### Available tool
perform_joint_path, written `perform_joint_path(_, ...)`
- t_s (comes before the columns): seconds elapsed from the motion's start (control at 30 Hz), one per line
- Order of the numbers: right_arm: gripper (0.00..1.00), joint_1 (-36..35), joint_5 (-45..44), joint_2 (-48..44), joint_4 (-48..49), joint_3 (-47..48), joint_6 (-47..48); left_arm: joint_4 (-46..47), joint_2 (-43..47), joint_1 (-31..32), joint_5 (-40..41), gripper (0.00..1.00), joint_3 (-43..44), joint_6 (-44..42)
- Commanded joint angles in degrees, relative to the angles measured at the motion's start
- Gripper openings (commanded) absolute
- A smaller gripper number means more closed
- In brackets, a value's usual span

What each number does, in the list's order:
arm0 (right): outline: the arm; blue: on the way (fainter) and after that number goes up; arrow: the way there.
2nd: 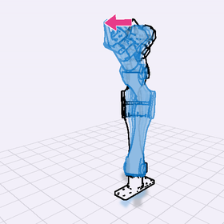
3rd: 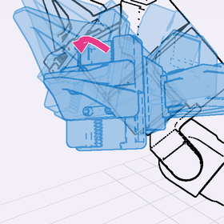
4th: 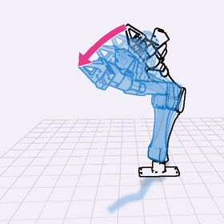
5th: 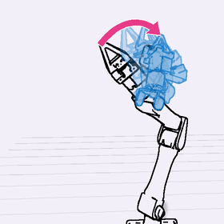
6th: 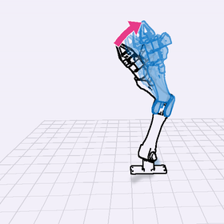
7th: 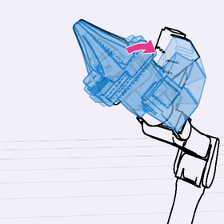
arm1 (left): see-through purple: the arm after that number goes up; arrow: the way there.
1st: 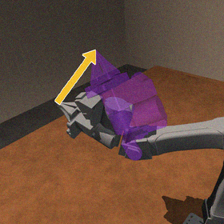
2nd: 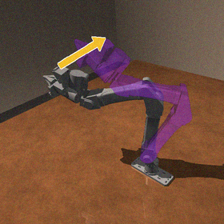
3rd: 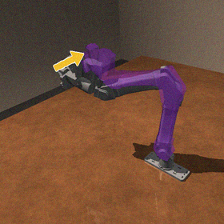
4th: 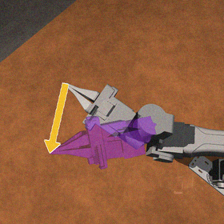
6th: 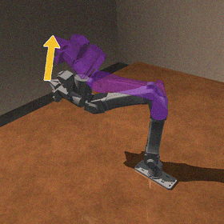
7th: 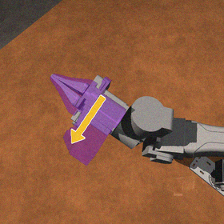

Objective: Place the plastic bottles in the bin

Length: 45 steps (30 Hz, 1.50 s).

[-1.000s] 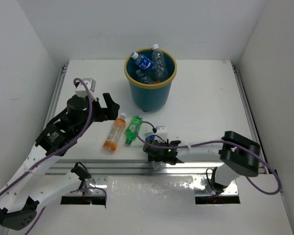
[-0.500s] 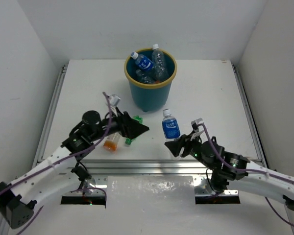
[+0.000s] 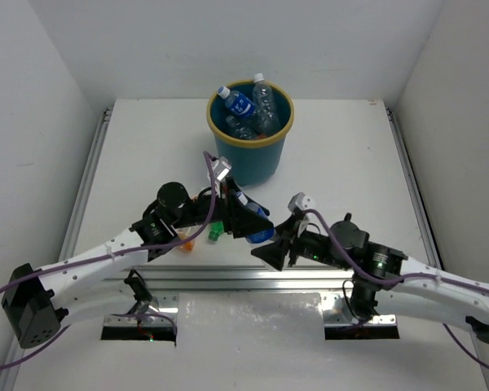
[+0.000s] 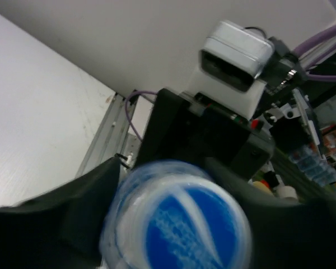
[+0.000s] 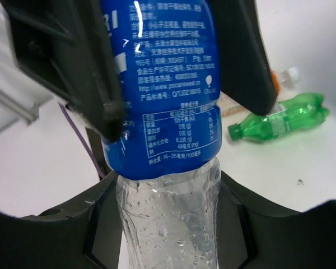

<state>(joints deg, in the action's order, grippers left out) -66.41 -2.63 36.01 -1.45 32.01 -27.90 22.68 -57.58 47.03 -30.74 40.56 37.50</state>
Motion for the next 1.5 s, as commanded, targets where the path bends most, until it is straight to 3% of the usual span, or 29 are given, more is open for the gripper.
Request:
perform_joint_path(0.0,0.26,-0.30,4.04,4.15,6.11,2.71,1.71,7.82,-0.16,0.17,-3.36,0.47,2.33,0.47)
perform_joint_path(0.03,0.27,-0.30,3.34,4.33,7.16,2.79,1.71,6.78,0.01,0.17,-2.75,0.10,2.86,0.04)
perform_joint_path(0.1,0.29,-0.30,-1.19,3.20,7.43,2.45,1.36,0.99,0.97,0.17,0.41,0.01,5.05,-2.32)
perform_joint_path(0.2,0.86,-0.30,-7.89,-0.58,5.94,1.48,-0.05,-8.15,2.12,0.17,7.60,0.00,9.00,-5.76)
perform_joint_path(0.23,0.99,-0.30,-12.70,-1.63,3.67,0.95,-0.66,-14.87,2.30,0.09,15.02,0.00,12.76,-6.81)
perform_joint_path(0.3,0.99,-0.30,-18.52,-5.05,-1.07,1.30,-2.76,-23.33,0.73,-0.18,26.12,0.00,18.83,-9.01)
perform_joint_path(0.33,0.99,-0.30,-25.86,-6.29,-7.97,2.26,-4.43,-28.08,-0.50,-0.35,38.09,0.00,26.08,-9.71)
perform_joint_path(0.37,0.99,-0.30,-29.76,-7.61,-11.61,2.62,-6.36,-34.56,-1.73,-0.96,43.95,0.00,29.89,-10.24)
perform_joint_path(0.43,0.99,-0.30,-35.75,-11.82,-20.84,3.23,-11.81,-38.13,-7.52,-2.72,52.93,0.00,39.89,-13.49)
perform_joint_path(0.57,0.99,-0.30,-40.08,-19.30,-27.02,3.15,-14.90,-42.01,-21.30,-13.06,53.16,0.00,54.95,-16.58)
perform_joint_path(0.67,0.99,-0.30,-39.82,-22.21,-30.35,4.02,-15.96,-42.27,-31.68,-15.91,55.26,0.02,65.41,-20.61)
perform_joint_path(0.77,0.99,-0.30,-38.33,-21.34,-32.21,4.90,-14.03,-48.76,-44.75,-18.01,50.36,0.03,80.96,-22.11)
perform_joint_path(0.87,0.99,-0.30,-37.45,-18.53,-33.26,5.52,-11.75,-53.69,-54.18,-18.55,46.39,0.16,92.49,-23.78)
perform_joint_path(0.9,0.99,-0.30,-36.57,-17.74,-32.48,5.43,-10.96,-54.66,-55.35,-18.55,45.95,0.36,94.60,-23.87)
perform_joint_path(0.93,0.99,-0.30,-35.87,-16.16,-31.69,5.26,-9.90,-54.67,-56.05,-18.55,45.95,0.49,94.62,-23.70)
perform_joint_path(0.97,0.99,-0.30,-35.17,-15.10,-30.72,5.08,-7.89,-54.41,-55.71,-18.55,45.86,0.71,94.01,-23.44)
perform_joint_path(1.03,0.99,-0.30,-33.93,-12.21,-28.79,4.90,-7.17,-52.48,-52.92,-18.55,45.24,0.91,90.41,-23.35)
perform_joint_path(1.13,0.99,-0.30,-33.14,-2.81,-25.54,5.08,-7.08,-52.21,-48.35,-18.55,43.75,1.00,88.29,-22.73)
perform_joint_path(1.27,0.99,-0.30,-32.61,13.16,-13.62,6.30,-8.39,-53.52,-41.22,-18.55,44.71,1.00,86.80,-22.64)
perform_joint_path(1.37,0.99,0.23,-31.04,21.00,-6.83,8.15,-10.50,-56.77,-33.50,-18.55,49.62,1.00,82.87,-23.34)
perform_joint_path(1.4,0.99,0.32,-30.94,27.47,-5.85,11.72,-11.73,-58.69,-28.43,-18.55,54.25,1.00,80.93,-23.43)
perform_joint_path(1.47,0.99,0.93,-32.70,34.88,-10.29,19.71,-19.10,-62.12,-22.78,-18.72,61.63,1.00,74.19,-23.26)
